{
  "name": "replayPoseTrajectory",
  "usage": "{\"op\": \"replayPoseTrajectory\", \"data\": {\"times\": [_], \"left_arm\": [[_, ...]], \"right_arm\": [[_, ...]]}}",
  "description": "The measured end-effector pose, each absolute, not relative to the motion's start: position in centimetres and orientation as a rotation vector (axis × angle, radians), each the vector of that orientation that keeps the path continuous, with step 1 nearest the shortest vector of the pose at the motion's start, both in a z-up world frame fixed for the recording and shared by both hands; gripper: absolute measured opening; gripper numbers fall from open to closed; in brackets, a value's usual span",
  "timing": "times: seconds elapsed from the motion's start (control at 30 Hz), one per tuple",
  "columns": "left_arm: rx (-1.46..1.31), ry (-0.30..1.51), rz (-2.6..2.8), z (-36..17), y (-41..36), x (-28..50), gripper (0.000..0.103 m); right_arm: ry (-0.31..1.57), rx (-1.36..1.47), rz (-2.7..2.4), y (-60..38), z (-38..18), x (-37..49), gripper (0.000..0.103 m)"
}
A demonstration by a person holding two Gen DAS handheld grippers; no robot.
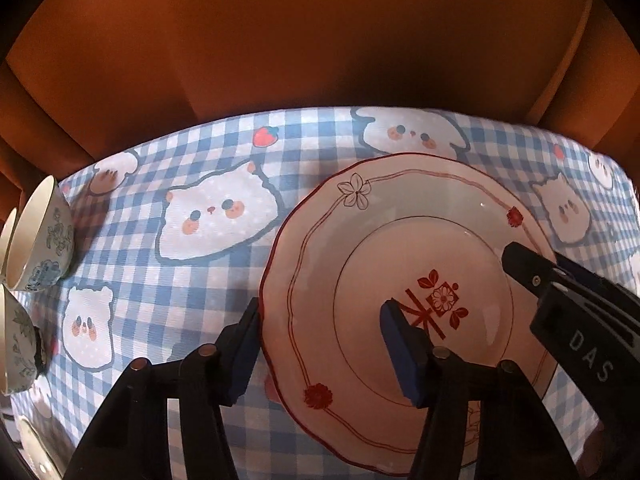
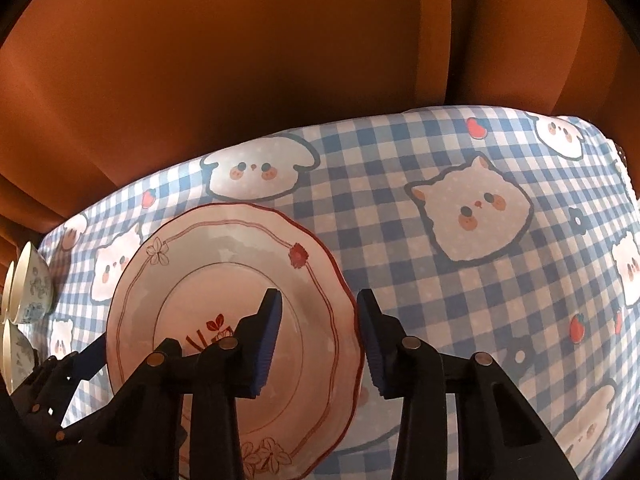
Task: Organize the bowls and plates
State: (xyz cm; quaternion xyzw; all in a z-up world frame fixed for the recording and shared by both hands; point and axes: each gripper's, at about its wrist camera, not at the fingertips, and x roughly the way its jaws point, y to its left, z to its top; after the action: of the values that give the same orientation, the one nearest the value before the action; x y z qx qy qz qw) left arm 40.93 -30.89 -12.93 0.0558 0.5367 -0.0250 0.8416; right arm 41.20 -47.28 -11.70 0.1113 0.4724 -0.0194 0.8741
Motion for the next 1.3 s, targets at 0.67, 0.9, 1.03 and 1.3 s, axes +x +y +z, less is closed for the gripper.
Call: {"op": "replayPoseTrajectory", "data": {"times": [0.67,0.9,1.03,1.3], "left_arm": [[0.125,1.224,-0.061,-12.4,-28.8,32.0,0.059],[0.098,1.234,-0.043,-12.1,-27.8,29.5,0.059],[0.092,1.221,-0.027,-12.1,-27.9,29.4,0.059],[0.092,1.203,0.004,-12.3,-28.0,30.0,0.059]], "right_arm": [[1.090,0.171,-0.053,-44.4,-12.2,31.1,0.042],[1.117,0.164,-0.030,-43.5,-12.5,27.8,0.045],[1.117,0.169,-0.025,-43.4,-12.5,27.4,0.045],[1.153,0.147,-0.013,-43.4,-13.6,29.2,0.045]]}}
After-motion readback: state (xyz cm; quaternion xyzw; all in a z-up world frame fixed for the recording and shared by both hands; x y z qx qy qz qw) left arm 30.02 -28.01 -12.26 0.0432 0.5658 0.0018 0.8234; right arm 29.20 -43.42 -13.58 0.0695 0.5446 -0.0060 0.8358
